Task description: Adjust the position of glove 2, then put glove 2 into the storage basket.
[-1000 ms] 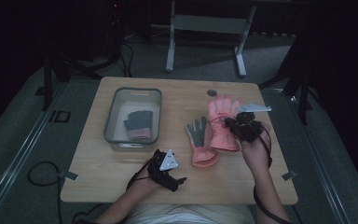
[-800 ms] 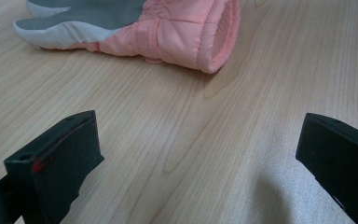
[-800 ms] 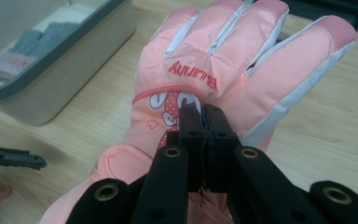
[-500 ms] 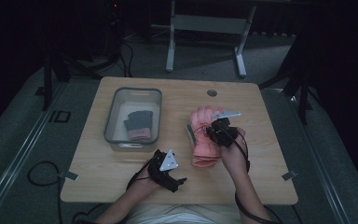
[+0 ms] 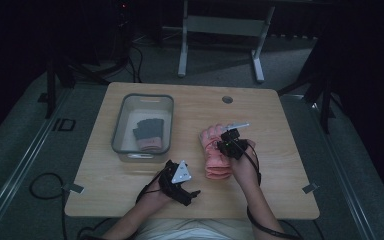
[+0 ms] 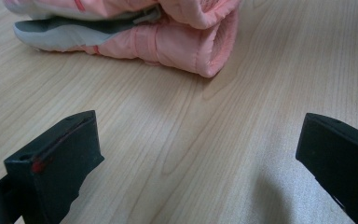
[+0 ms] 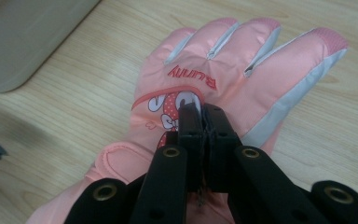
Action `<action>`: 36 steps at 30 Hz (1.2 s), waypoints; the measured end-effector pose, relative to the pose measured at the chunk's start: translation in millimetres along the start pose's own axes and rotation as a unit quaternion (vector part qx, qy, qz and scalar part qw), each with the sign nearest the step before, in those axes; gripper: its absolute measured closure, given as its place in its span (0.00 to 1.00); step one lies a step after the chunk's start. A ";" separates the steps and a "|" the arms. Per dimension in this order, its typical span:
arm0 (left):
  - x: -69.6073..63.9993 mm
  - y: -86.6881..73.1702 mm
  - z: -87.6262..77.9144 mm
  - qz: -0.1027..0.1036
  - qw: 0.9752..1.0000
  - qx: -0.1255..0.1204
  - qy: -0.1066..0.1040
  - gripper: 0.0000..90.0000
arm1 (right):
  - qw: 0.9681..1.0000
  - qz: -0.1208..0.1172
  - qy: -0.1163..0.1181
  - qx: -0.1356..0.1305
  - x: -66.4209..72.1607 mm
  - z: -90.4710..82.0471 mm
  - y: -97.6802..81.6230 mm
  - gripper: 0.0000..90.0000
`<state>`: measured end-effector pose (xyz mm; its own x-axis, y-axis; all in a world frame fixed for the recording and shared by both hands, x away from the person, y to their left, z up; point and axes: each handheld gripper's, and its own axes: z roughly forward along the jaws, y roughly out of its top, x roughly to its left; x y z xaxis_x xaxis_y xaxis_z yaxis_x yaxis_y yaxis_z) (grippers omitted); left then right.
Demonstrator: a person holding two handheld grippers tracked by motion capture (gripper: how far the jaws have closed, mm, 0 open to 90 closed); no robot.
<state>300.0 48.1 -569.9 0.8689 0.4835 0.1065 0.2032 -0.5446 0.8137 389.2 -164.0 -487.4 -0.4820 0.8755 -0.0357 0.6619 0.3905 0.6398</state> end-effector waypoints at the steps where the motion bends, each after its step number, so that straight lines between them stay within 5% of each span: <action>1: 0.0 0.1 -0.1 0.001 1.000 -0.001 -0.001 0.00 | 1.000 0.000 0.000 0.001 -0.2 2.3 -0.4 0.96; 11: 2.2 0.6 -0.5 -0.010 1.000 0.000 -0.003 0.00 | 1.000 0.000 0.013 -0.007 -4.1 0.7 1.8 0.90; 28: 2.7 1.2 -0.4 -0.002 1.000 -0.009 0.000 0.00 | 0.998 0.004 0.023 -0.065 -31.5 -39.6 -2.0 0.77; 36: 0.9 6.5 -2.8 0.002 1.000 -0.019 -0.016 0.00 | 0.996 -0.009 0.023 -0.089 -45.2 -58.9 -6.3 0.72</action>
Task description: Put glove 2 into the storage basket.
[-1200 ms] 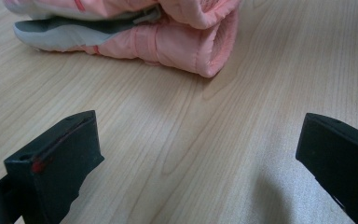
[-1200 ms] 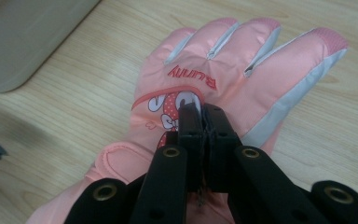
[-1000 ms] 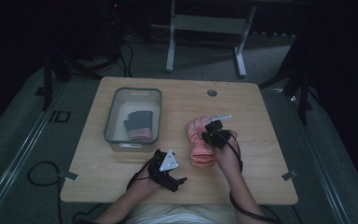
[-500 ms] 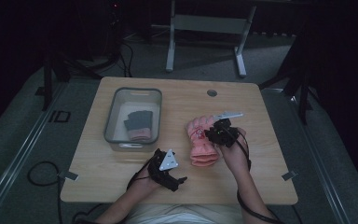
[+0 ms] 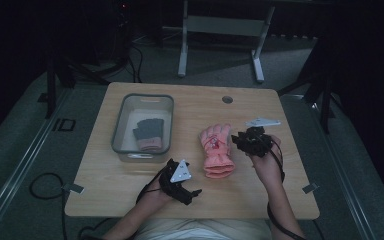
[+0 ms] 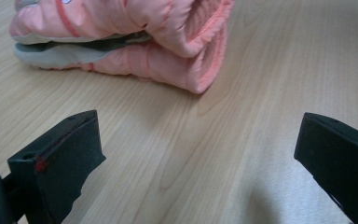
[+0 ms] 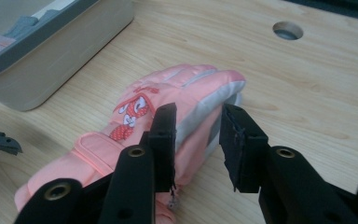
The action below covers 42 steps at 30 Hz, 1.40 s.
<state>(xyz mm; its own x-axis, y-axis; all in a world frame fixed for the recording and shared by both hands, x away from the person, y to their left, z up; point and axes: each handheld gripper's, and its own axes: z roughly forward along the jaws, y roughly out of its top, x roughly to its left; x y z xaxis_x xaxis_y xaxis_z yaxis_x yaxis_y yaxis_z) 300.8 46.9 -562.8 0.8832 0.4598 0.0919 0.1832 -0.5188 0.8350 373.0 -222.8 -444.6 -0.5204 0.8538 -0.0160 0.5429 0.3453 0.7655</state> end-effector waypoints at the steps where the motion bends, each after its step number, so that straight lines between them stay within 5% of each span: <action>1: -0.5 1.1 -0.4 0.001 1.000 0.001 0.001 0.00 | 1.000 -0.002 0.003 -0.001 -2.1 -2.2 -0.8 0.72; 9: 3.3 22.0 -9.1 -0.028 0.999 -0.014 -0.028 0.02 | 0.999 -0.050 0.018 -0.009 -20.8 -15.1 -9.1 0.72; 16: 14.0 55.6 -11.9 -0.057 0.997 -0.018 -0.048 0.04 | 0.999 -0.021 0.030 -0.009 -28.0 -15.3 -8.2 0.79; 23: 41.6 98.7 -6.7 -0.067 0.997 -0.022 0.022 0.15 | 0.999 -0.028 0.029 -0.015 -6.2 6.8 4.4 0.75; 29: 58.7 115.4 6.6 -0.081 0.995 -0.017 0.055 0.18 | 0.999 -0.045 0.020 -0.009 6.0 26.3 10.4 0.72; 37: 75.2 106.1 34.6 -0.112 0.992 0.030 0.059 0.22 | 0.999 -0.028 0.019 0.029 2.7 51.7 -4.0 0.68; 42: 83.1 93.9 52.5 -0.154 0.983 0.074 0.061 0.23 | 0.998 -0.027 0.013 0.059 -8.6 57.2 -17.3 0.63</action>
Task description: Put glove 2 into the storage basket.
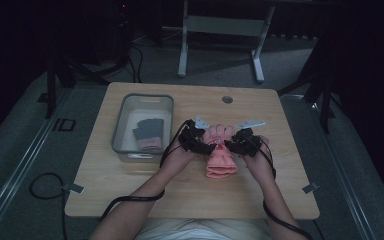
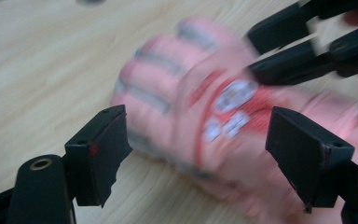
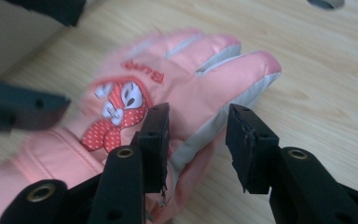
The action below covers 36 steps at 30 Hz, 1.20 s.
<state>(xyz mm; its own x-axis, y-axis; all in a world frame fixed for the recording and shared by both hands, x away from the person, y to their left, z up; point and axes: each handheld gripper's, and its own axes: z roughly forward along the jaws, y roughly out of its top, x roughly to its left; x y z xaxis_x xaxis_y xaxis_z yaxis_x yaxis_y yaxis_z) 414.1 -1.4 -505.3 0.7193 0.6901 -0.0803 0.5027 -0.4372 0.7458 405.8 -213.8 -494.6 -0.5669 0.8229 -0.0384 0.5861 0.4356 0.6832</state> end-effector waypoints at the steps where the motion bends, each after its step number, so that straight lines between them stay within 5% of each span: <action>1: 4.0 -1.6 3.7 -0.023 1.000 0.005 -0.012 0.23 | 1.000 0.002 0.001 0.004 -1.5 1.1 -1.4 0.62; 6: 15.5 -9.7 22.1 -0.086 0.994 0.046 -0.042 0.23 | 0.999 0.018 0.024 0.024 -7.6 9.7 -5.3 0.59; 10: 22.4 -18.6 35.7 -0.129 0.987 0.063 -0.074 0.26 | 0.996 0.058 0.064 0.037 -14.5 21.3 -10.2 0.58; 13: 25.8 -21.1 40.3 -0.144 0.980 0.061 -0.120 0.45 | 0.991 0.084 0.094 0.043 -17.5 26.4 -12.6 0.66; 15: 26.2 -20.9 40.3 -0.143 0.979 0.057 -0.135 0.56 | 0.990 0.086 0.103 0.043 -17.3 26.7 -12.4 0.73; 20: 24.1 -18.0 35.6 -0.123 0.982 0.053 -0.132 0.84 | 0.991 0.082 0.098 0.040 -12.6 24.2 -9.9 0.81; 36: 14.1 6.4 -1.7 -0.082 0.989 0.028 -0.117 0.89 | 0.994 0.063 0.093 -0.007 -4.7 -6.5 5.9 0.82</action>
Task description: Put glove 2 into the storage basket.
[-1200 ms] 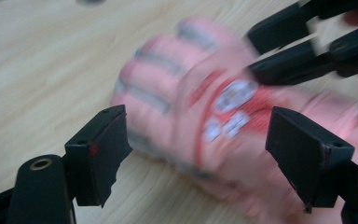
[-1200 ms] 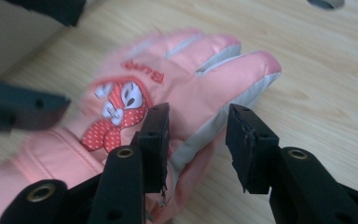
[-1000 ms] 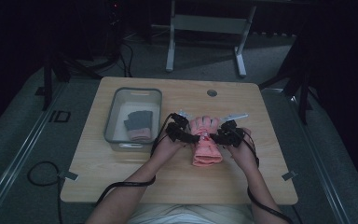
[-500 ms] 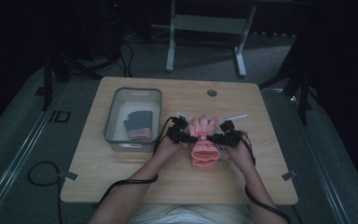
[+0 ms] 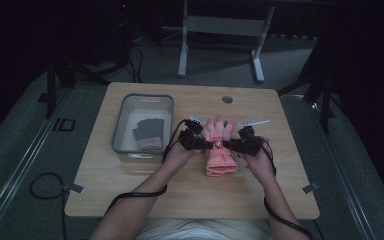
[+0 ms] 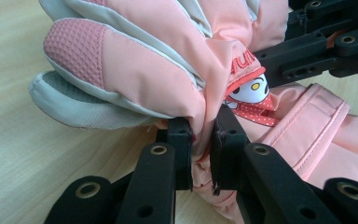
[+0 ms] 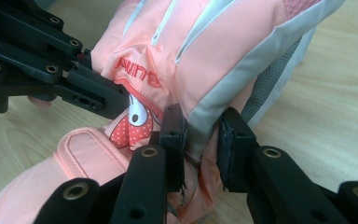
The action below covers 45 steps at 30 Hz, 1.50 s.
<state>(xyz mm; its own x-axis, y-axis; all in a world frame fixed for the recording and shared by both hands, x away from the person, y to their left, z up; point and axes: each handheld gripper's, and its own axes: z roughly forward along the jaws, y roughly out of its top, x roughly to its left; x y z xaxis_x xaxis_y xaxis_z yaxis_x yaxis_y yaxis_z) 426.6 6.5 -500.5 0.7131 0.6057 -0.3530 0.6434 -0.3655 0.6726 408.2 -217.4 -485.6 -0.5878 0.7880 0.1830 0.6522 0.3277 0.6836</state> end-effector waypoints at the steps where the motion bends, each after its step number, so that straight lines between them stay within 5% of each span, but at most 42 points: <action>1: -1.3 1.7 -2.8 0.002 1.000 -0.004 0.001 0.89 | 1.000 0.000 0.001 -0.003 1.0 -2.4 1.9 0.82; 23: -16.4 44.0 -78.3 0.041 0.998 -0.038 0.039 0.89 | 0.997 -0.038 0.007 -0.071 31.9 -40.7 57.8 0.83; 45: -4.1 56.0 -168.6 0.038 0.991 -0.068 0.113 0.89 | 0.990 -0.085 0.044 -0.100 84.9 -36.9 132.5 0.82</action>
<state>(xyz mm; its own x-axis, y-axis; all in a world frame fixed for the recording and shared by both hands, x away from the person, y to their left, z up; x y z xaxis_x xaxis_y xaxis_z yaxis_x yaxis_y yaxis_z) 412.7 102.7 -351.7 0.6679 0.7281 -0.1542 0.5358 -0.3267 0.7786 427.0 -126.4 -353.5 -0.7256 0.6795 0.1085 0.4383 0.3348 0.8341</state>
